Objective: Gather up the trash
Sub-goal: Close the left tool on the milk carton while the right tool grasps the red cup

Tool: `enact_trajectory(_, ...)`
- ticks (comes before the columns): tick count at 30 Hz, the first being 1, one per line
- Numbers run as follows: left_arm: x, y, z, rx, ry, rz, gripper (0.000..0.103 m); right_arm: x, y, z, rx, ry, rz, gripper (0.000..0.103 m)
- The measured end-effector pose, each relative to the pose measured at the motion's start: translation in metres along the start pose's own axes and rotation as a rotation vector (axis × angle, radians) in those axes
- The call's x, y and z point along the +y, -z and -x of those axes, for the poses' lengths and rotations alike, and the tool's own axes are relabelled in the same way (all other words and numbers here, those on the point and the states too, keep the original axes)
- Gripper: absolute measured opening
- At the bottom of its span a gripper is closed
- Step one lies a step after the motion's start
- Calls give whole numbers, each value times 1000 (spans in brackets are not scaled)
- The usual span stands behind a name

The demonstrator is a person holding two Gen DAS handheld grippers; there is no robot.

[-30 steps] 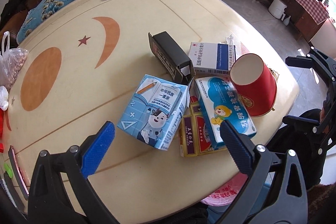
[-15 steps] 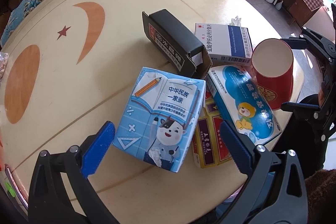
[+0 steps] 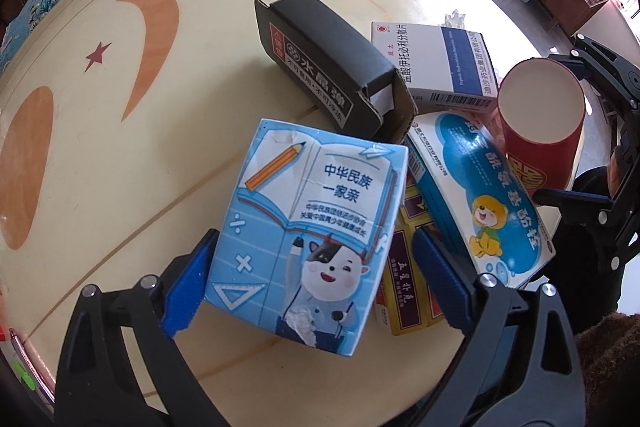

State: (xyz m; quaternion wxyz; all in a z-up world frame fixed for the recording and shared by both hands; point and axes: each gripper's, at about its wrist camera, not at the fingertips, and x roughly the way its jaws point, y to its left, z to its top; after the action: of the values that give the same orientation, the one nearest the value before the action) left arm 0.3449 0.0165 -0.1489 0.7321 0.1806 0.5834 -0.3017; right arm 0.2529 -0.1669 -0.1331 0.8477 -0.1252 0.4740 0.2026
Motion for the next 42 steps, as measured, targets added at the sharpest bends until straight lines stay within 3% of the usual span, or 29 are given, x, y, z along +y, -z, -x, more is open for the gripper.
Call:
enact_trajectory(2, 3, 1, 0, 1, 8, -4, 80, -1, 0, -2, 8, -4, -5, 84)
enact_trajectory(4, 4, -1, 1, 6, 7, 3, 77, -2, 0, -4, 9, -6, -8, 64)
enact_trajectory(5, 4, -1, 1, 8, 3, 8, 77, -2, 0, -5, 10, -4, -8, 63)
enact_trajectory(14, 4, 4, 10, -6, -36, 45, 74, -5, -3, 12, -54, 66, -21, 62)
enact_trajectory(23, 14, -2, 10, 6, -38, 163, 73, -15, -5, 26, -75, 66, -76, 62)
enact_trajectory(35, 11, 2, 27, -12, -61, 237, 71, -14, -6, 40, -97, 78, -95, 63)
enact_trajectory(42, 8, 16, 52, -54, -85, 229, 71, -10, -7, 46, -105, 78, -91, 63)
